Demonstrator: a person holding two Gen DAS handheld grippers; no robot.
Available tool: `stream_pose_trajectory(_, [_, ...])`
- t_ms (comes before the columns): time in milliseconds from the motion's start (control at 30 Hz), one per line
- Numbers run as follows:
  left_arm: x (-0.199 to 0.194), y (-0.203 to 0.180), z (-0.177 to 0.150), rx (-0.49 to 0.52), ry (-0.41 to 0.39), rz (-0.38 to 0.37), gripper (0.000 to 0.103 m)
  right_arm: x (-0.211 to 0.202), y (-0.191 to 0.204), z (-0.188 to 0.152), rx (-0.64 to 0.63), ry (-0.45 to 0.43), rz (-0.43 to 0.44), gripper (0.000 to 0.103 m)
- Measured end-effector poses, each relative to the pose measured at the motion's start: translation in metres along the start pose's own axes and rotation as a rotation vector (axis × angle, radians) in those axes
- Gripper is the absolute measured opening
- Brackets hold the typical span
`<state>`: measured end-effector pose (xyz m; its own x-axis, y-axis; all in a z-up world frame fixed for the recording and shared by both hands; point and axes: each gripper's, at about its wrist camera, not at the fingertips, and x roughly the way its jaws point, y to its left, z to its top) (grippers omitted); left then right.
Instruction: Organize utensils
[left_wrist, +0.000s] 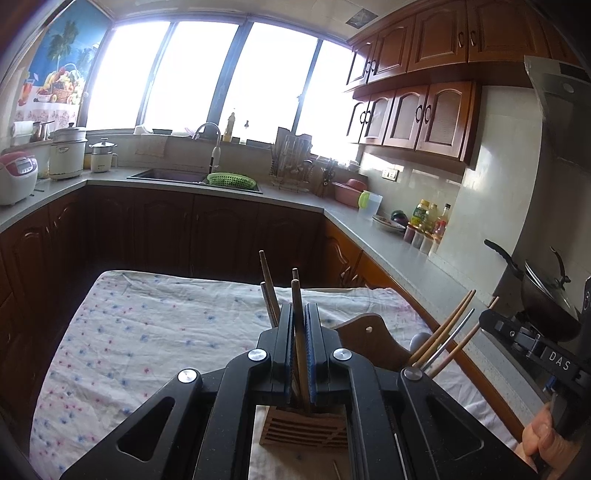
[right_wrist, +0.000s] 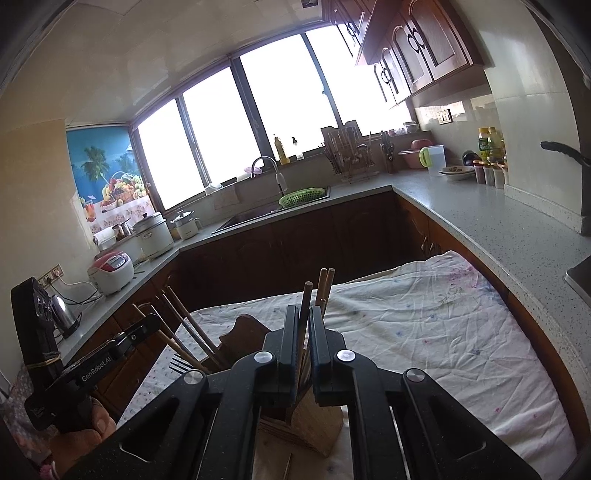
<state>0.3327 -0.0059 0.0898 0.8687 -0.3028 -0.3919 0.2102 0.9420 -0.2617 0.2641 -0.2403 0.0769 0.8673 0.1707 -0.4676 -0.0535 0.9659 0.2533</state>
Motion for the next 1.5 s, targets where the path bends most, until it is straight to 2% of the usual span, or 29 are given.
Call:
stream_pose_trajectory(133, [0.002,0.001,-0.003,0.003,0.014,-0.003,0.005,0.001,0.000,0.000,0.002,0.000,-0.002,0.006])
stream_pose_trajectory(200, [0.003,0.002,-0.005,-0.002,0.029,-0.012,0.008,0.002,-0.001,0.000,0.006,0.004,0.000,0.007])
stream_pose_trajectory(233, [0.001,0.003,-0.004,-0.004,0.029,-0.012,0.013,0.002,-0.002,0.000,0.012,0.008,0.004,0.010])
stream_pose_trajectory(267, [0.000,0.003,-0.004,-0.008,0.026,-0.005,0.021,0.002,-0.002,0.000,0.018,0.010,0.007,0.010])
stream_pose_trajectory(300, [-0.003,0.004,-0.004,-0.017,0.018,0.001,0.024,0.002,-0.002,-0.001,0.022,0.009,0.014,0.011])
stream_pose_trajectory(367, [-0.011,0.006,-0.004,-0.031,0.005,-0.001,0.039,-0.002,-0.002,0.000,0.026,0.003,0.012,0.015])
stream_pose_trajectory(400, [-0.015,0.007,-0.005,-0.034,-0.003,0.006,0.044,-0.005,-0.003,0.000,0.029,-0.004,0.017,0.028])
stream_pose_trajectory(433, [-0.020,0.008,-0.006,-0.036,-0.014,0.012,0.052,-0.008,-0.003,0.001,0.034,-0.013,0.025,0.044])
stream_pose_trajectory(467, [-0.026,0.009,-0.007,-0.037,-0.027,0.016,0.057,-0.012,-0.003,0.001,0.037,-0.023,0.025,0.050])
stream_pose_trajectory(500, [-0.032,0.010,-0.010,-0.038,-0.036,0.022,0.058,-0.016,-0.002,0.001,0.041,-0.033,0.026,0.055])
stream_pose_trajectory(567, [-0.042,0.011,-0.017,-0.042,-0.042,0.031,0.066,-0.025,-0.002,-0.001,0.048,-0.048,0.033,0.059])
stream_pose_trajectory(633, [-0.052,0.012,-0.026,-0.047,-0.046,0.039,0.072,-0.034,-0.001,-0.004,0.053,-0.073,0.035,0.072])
stream_pose_trajectory(667, [-0.058,0.013,-0.031,-0.050,-0.047,0.045,0.076,-0.038,0.000,-0.007,0.053,-0.085,0.033,0.075])
stream_pose_trajectory(733, [-0.068,0.014,-0.042,-0.057,-0.048,0.053,0.081,-0.045,0.001,-0.014,0.055,-0.098,0.030,0.086])
stream_pose_trajectory(900, [-0.091,0.017,-0.064,-0.090,-0.026,0.065,0.086,-0.057,0.007,-0.036,0.064,-0.086,0.048,0.100])
stream_pose_trajectory(967, [-0.103,0.018,-0.071,-0.109,-0.025,0.065,0.092,-0.062,0.010,-0.046,0.057,-0.078,0.046,0.102])
stream_pose_trajectory(1033, [-0.115,0.017,-0.079,-0.126,-0.036,0.068,0.094,-0.068,0.012,-0.056,0.051,-0.071,0.046,0.103])
stream_pose_trajectory(1500, [-0.187,0.013,-0.131,-0.130,-0.018,0.128,0.095,-0.113,0.008,-0.123,0.069,-0.065,0.024,0.103])
